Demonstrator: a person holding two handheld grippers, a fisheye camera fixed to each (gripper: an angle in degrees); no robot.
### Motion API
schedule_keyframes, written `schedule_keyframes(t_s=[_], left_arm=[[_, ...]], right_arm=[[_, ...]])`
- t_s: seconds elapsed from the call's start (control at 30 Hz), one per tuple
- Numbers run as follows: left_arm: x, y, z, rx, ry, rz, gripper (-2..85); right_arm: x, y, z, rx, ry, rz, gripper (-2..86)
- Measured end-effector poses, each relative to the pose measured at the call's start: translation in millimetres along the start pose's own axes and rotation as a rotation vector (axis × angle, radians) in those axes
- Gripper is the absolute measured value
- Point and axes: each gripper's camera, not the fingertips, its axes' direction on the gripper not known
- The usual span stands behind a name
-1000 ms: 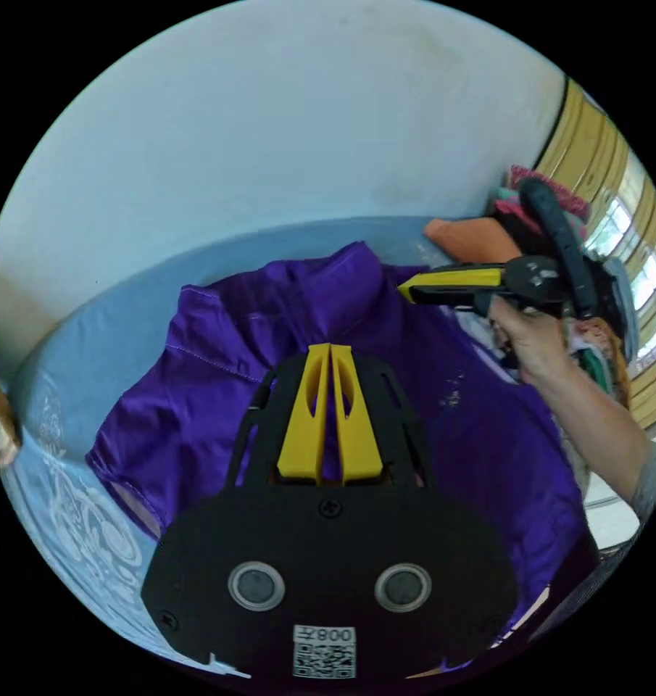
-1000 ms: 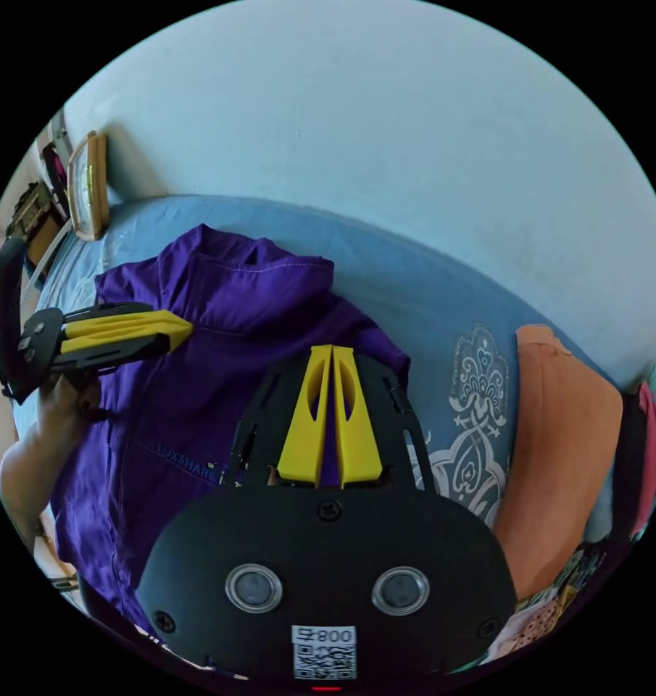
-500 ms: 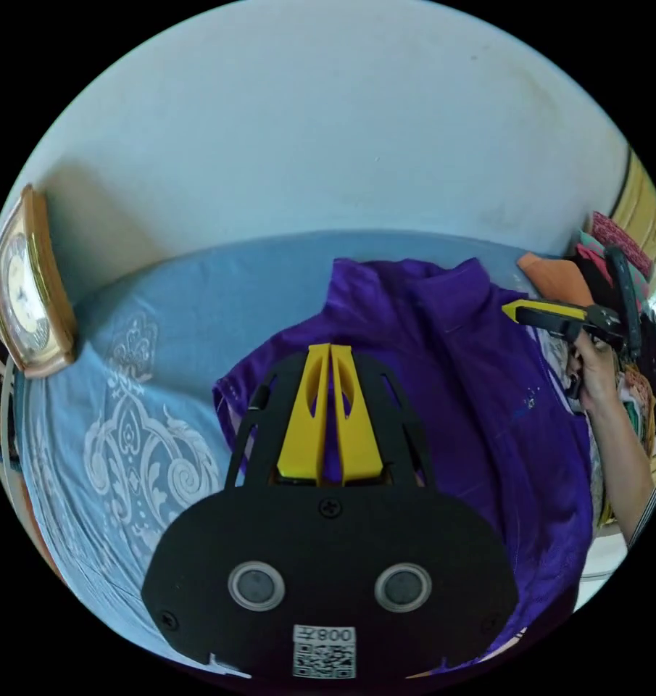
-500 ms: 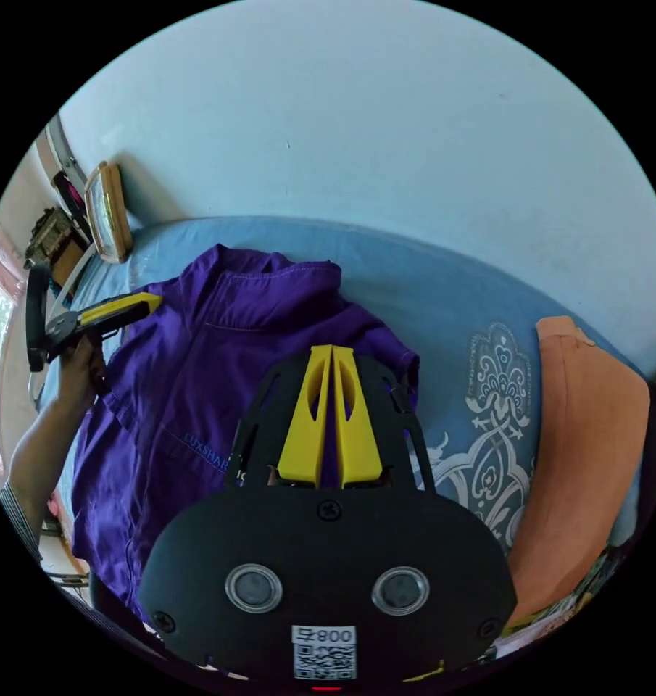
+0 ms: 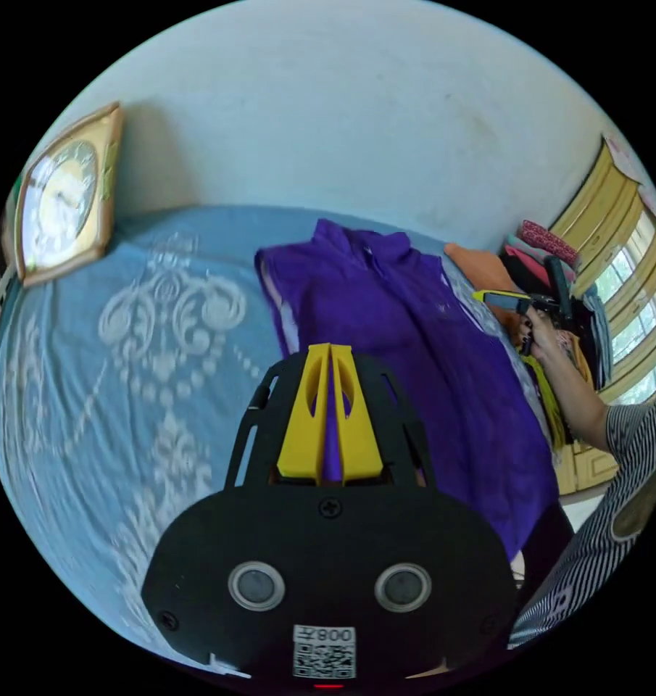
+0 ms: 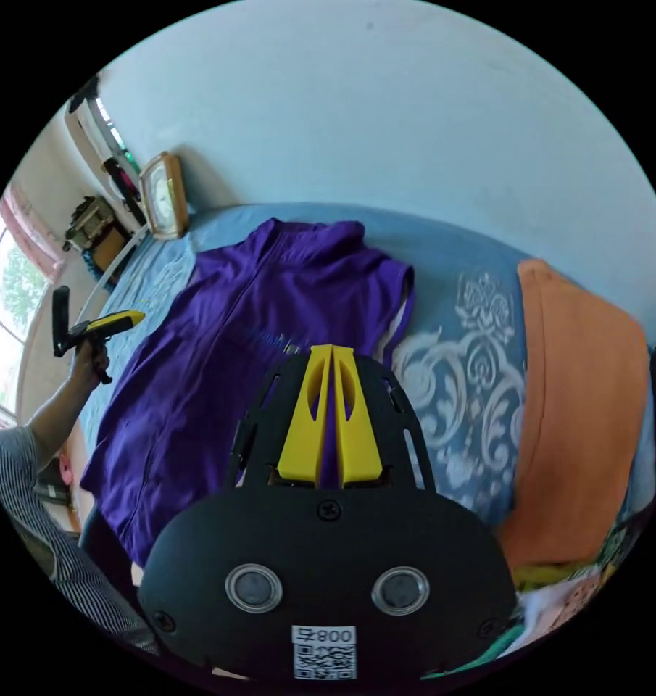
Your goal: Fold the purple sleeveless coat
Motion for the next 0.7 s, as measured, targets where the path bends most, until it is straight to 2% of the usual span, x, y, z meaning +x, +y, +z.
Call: schedule_keyframes(t_s=[0.17,0.37,0.5,0.7], left_arm=[[-5.4,139.5,-23.0,-0.079,0.035,-0.171,1.0],[0.8,282.0,-35.7,-0.166,0.068,-0.416,3.8],[-6.8,368.7,-29.6,-0.17,0.156,-0.603,7.4],[-12.7,449.2,-10.5,-0.192,0.189,-0.71,11.4]], right_arm=[[-6.3,157.3,-68.2,-0.054,-0.13,0.122,0.2],[-25.2,313.1,-135.5,-0.194,-0.149,0.337,0.4],[-34.1,388.9,-177.5,-0.192,-0.199,0.434,1.1],[-42.2,488.7,-233.2,-0.186,-0.205,0.565,4.8]])
